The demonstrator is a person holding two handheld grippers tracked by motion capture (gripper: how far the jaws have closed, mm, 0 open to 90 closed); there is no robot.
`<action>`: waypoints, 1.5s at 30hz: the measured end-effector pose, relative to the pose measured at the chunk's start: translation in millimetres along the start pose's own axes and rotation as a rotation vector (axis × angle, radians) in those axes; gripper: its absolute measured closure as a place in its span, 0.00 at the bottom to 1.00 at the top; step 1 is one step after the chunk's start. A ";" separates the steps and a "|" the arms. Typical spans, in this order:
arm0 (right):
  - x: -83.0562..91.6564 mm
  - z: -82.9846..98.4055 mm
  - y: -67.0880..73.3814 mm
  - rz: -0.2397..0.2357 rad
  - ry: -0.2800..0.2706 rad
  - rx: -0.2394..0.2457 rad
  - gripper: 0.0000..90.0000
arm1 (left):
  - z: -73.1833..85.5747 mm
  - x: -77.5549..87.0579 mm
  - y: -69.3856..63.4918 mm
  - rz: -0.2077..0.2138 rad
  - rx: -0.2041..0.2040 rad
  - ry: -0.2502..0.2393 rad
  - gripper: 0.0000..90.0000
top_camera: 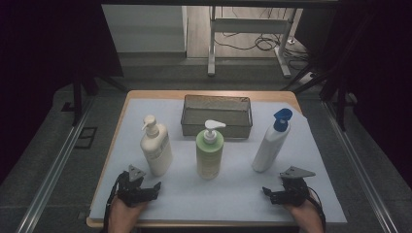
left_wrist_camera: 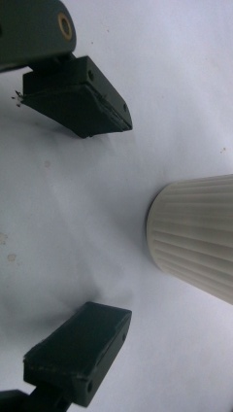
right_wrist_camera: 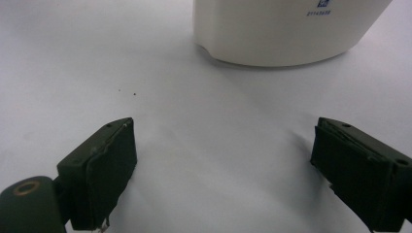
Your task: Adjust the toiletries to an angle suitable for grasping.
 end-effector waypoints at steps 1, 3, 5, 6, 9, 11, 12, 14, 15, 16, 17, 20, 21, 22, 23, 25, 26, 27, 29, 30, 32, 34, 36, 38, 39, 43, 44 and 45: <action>0.0 0.0 0.0 0.000 0.000 0.000 0.10 | 0.1 0.0 0.0 0.000 0.000 -0.002 0.13; 0.0 0.2 -0.1 -0.003 -0.002 -0.001 0.10 | 0.4 -0.1 -0.2 -0.001 0.001 -0.004 0.13; 0.0 0.3 -0.2 -0.003 -0.002 -0.001 0.10 | 0.3 -0.2 0.0 0.000 0.002 -0.003 0.13; -0.1 0.2 -0.2 -0.003 -0.002 -0.001 0.10 | 0.2 -0.2 -0.1 -0.001 0.002 -0.003 0.13; 0.0 0.2 -0.1 -0.003 -0.002 -0.001 0.10 | 0.2 -0.3 0.1 0.000 0.003 -0.004 0.13; -0.1 0.1 -0.2 -0.003 -0.001 -0.001 0.10 | 0.1 -0.3 0.0 0.000 0.003 -0.003 0.13; 0.0 0.2 -0.2 -0.003 -0.002 -0.001 0.10 | 0.1 -0.3 0.0 0.000 0.004 -0.003 0.13; 0.0 0.1 -0.2 -0.003 -0.001 -0.001 0.10 | 0.1 -0.3 0.1 0.000 0.004 -0.003 0.13; 0.0 0.1 -0.2 -0.003 -0.001 -0.001 0.10 | 0.1 -0.3 0.1 0.000 0.004 -0.002 0.13; 0.0 -0.1 -0.2 -0.003 0.000 -0.001 0.10 | 0.1 -0.3 0.1 0.000 0.004 -0.002 0.13; 0.0 -0.1 -0.3 -0.003 0.001 -0.001 0.10 | 0.1 -0.4 0.1 0.000 0.004 -0.002 0.13; 0.1 -0.5 -0.3 -0.004 0.004 -0.002 0.10 | 0.0 -0.3 0.2 0.001 0.005 -0.002 0.13; 0.0 -0.7 -0.4 -0.003 0.005 -0.002 0.10 | 0.0 -0.3 0.2 0.001 0.005 -0.002 0.13; 0.1 -0.8 -0.3 -0.003 0.006 -0.003 0.10 | 0.0 -0.3 0.2 0.001 0.005 -0.001 0.13; 0.1 -0.8 -0.3 -0.003 0.006 -0.003 0.10 | 0.0 -0.3 0.2 0.001 0.004 -0.001 0.13; 0.2 -1.0 -0.1 -0.003 0.007 -0.006 0.10 | 0.0 -0.3 0.2 0.002 0.005 -0.001 0.13; 0.2 -1.5 0.0 -0.002 0.010 -0.006 0.10 | 0.0 -0.3 0.3 0.002 0.005 -0.001 0.13; 0.2 -1.7 0.0 -0.003 0.011 -0.007 0.10 | 0.0 -0.3 0.3 0.002 0.005 -0.001 0.13; 0.3 -2.0 -0.1 -0.001 0.012 -0.006 0.11 | 0.0 -0.3 0.3 0.002 0.005 -0.001 0.13; 0.5 -2.3 0.0 -0.001 0.014 -0.007 0.11 | 0.0 -0.3 0.3 0.002 0.005 -0.001 0.13; 1.5 -3.1 0.3 0.000 0.021 -0.007 0.14 | 0.0 -0.3 0.3 0.002 0.005 -0.001 0.13; 3.3 -3.8 0.2 -0.012 0.021 -0.017 0.17 | -0.1 -0.3 0.3 0.002 0.005 -0.001 0.13; 4.4 -4.1 -0.7 -0.021 0.017 -0.020 0.18 | -0.1 -0.3 0.4 0.002 0.005 -0.001 0.13; 6.9 -5.3 -1.4 -0.016 0.015 -0.019 0.20 | -0.1 -0.3 0.4 0.002 0.005 0.000 0.13; 6.9 -5.3 -1.4 -0.016 0.015 -0.019 0.20 | -0.1 -0.3 0.3 0.002 0.005 -0.001 0.13; 11.9 -6.7 -7.0 -0.007 0.002 -0.044 0.25 | -0.1 -0.3 0.4 0.003 0.005 0.000 0.13; 12.9 -7.1 -8.4 -0.012 -0.003 -0.054 0.28 | -0.1 -0.3 0.4 0.003 0.005 0.000 0.13; 14.0 -7.5 -9.6 -0.018 -0.004 -0.064 0.31 | -0.1 -0.3 0.4 0.003 0.005 0.000 0.13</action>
Point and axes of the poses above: each handheld gripper's, and its own axes: x roughly backward along the jaws, z roughly out of its underside, y roughly to its left, the point moved 1 cm from there along -x, roughly forward along the jaws, and after that the axes turned 4 degrees about -x, right-handed, at the moved point
